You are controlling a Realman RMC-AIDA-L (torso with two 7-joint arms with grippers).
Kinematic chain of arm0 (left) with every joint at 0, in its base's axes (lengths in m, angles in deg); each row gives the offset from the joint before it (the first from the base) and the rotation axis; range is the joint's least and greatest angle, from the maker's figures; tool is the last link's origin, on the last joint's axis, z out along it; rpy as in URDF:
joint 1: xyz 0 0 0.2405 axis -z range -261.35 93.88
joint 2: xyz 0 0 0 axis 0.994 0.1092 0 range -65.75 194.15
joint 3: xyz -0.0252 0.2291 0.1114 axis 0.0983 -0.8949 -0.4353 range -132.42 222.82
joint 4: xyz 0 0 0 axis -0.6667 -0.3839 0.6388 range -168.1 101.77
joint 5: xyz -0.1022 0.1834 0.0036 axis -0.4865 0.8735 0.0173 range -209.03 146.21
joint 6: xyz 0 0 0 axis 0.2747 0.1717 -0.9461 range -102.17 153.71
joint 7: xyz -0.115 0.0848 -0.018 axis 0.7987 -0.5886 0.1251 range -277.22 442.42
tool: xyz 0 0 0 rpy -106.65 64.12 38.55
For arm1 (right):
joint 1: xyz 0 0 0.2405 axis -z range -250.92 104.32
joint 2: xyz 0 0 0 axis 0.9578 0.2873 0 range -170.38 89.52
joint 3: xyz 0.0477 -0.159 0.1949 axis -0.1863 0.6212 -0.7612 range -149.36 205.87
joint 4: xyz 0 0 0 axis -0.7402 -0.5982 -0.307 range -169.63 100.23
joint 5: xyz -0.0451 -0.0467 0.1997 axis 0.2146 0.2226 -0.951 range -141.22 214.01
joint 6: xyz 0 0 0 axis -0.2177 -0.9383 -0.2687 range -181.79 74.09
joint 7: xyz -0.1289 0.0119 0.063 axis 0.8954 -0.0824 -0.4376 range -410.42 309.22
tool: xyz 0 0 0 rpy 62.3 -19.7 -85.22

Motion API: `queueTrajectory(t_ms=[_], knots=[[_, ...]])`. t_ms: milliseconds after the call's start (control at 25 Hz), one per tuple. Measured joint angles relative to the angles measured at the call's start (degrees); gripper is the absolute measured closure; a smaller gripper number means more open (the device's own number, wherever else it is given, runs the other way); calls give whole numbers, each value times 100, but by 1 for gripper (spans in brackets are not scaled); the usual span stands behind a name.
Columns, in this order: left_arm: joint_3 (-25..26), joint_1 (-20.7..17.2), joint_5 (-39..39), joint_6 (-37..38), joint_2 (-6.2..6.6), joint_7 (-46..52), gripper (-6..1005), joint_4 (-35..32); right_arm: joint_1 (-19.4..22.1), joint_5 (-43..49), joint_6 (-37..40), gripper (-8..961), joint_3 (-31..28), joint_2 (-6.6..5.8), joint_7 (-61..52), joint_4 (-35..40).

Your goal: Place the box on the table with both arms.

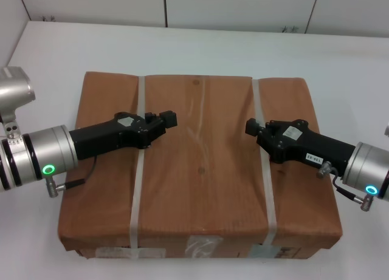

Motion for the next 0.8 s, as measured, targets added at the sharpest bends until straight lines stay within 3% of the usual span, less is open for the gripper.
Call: queueTrajectory(t_ms=[240, 800], knots=[[-21, 0, -1, -130, -4, -60, 926, 6, -15, 0, -146, 917, 3, 0, 0, -31], [-62, 49, 204, -1450, -124, -300, 925, -89, -195, 56, -1150, 916, 52, 0, 56, -303]])
